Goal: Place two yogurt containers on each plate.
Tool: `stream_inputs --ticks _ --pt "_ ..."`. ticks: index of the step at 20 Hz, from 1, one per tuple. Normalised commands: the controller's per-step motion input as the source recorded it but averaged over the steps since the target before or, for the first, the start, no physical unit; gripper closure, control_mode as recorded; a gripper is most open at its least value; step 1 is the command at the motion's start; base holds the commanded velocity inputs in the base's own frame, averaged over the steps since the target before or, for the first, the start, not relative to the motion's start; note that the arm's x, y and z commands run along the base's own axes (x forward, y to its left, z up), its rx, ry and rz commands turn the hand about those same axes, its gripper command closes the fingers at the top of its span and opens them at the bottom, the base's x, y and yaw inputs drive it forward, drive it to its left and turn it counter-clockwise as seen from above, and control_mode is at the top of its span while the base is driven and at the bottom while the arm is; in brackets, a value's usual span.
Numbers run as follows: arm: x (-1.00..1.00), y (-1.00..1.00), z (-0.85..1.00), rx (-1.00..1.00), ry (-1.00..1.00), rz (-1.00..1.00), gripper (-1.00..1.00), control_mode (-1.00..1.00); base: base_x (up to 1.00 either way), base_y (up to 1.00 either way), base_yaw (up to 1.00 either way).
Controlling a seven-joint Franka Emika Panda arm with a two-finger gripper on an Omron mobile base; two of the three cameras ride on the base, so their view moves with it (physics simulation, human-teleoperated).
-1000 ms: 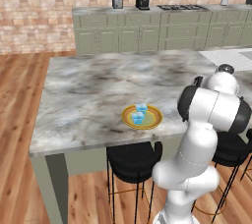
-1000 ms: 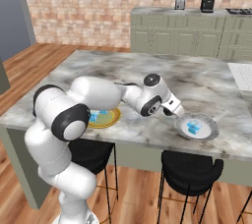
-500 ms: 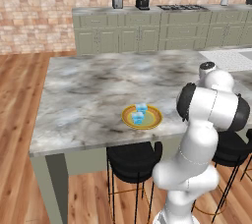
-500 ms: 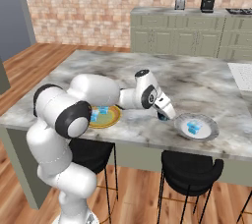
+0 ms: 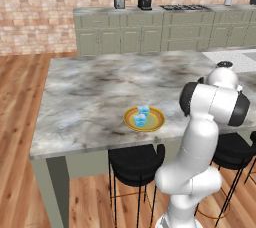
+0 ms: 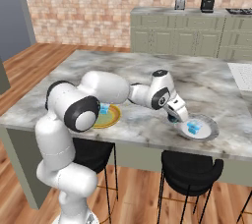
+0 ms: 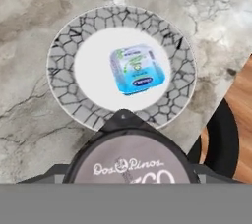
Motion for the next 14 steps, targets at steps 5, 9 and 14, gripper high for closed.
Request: stream_inputs --ticks 5,9,14 --pt "0.15 -0.31 -0.14 0.0 0.02 0.0 1.0 -1.0 0.0 0.0 0.0" --pt "0.23 -0.28 -0.31 0.0 0.0 0.0 1.0 -1.0 0.0 0.0 0.0" --pt "0.22 -0.06 -0.37 0.0 0.0 0.0 1.0 -1.0 0.0 0.0 0.0"
